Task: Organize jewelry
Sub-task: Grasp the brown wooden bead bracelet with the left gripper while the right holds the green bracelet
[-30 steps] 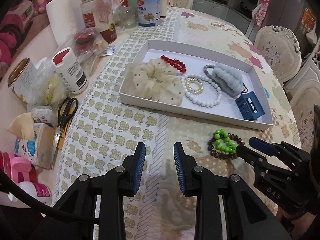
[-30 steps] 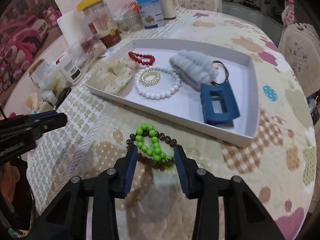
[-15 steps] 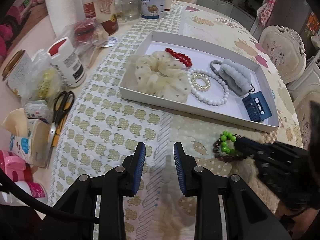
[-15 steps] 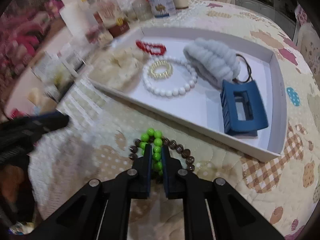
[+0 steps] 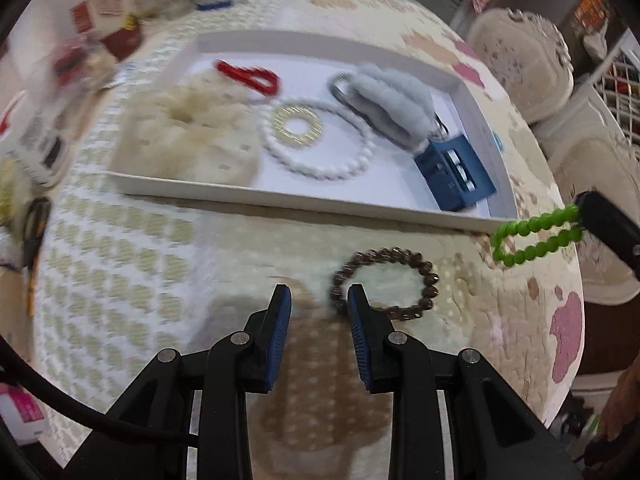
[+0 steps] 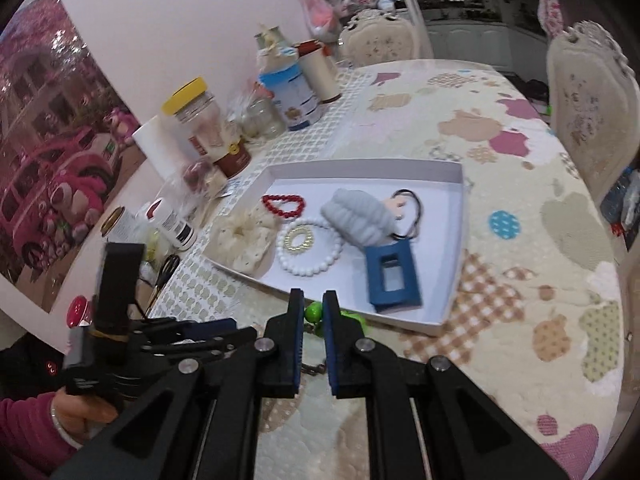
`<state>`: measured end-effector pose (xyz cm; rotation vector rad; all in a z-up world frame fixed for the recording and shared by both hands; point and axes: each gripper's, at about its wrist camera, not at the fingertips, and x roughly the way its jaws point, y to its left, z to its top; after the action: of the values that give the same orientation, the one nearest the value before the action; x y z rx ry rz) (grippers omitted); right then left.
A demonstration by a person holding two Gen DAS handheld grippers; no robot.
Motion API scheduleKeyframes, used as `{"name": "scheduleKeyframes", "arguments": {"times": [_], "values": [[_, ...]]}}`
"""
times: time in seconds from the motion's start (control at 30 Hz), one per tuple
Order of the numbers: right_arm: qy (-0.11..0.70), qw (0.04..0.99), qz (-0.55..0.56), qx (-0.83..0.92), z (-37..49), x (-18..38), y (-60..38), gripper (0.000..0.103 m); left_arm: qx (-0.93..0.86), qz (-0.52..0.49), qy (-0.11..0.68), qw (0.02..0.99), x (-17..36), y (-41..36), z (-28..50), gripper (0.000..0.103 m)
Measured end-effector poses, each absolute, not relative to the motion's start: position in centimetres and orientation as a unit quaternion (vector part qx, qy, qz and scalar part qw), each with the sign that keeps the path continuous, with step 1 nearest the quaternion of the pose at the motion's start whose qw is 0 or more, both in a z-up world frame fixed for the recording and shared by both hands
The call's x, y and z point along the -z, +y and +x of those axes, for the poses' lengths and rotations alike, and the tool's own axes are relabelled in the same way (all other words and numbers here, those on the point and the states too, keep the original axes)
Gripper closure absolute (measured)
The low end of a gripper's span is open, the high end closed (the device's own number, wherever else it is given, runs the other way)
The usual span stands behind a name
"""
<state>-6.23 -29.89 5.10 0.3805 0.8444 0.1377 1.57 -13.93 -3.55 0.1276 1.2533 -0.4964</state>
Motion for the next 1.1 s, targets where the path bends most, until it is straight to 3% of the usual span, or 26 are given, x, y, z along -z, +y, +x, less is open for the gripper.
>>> {"name": "scheduleKeyframes", "arguments": {"times": [0.27,0.3,0.33,1.1], "values": [[0.404,0.892,0.198,-0.05,-8.0,-5.0,-31.9,0.094,0.236,0.086,0.583,0.773,5.4,-16.5,1.3,0.085],[0.403,0.892,0.198,-0.049,-8.1,-5.0,-32.0,0.094,0.237,0.087,0.579,0.775,5.3,-16.6,1.4,0.097],[0.402,0.893,0.199,-0.048,-8.1,-5.1,-32.1,0.094,0.237,0.088,0.578,0.776,5.4,-16.6,1.6,0.103],[0.374,0.91,0.167,-0.058,-5.4,-9.5,-31.7,0.094,0.228,0.064,0.495,0.836,-5.8,-13.4,4.5,0.103]]}}
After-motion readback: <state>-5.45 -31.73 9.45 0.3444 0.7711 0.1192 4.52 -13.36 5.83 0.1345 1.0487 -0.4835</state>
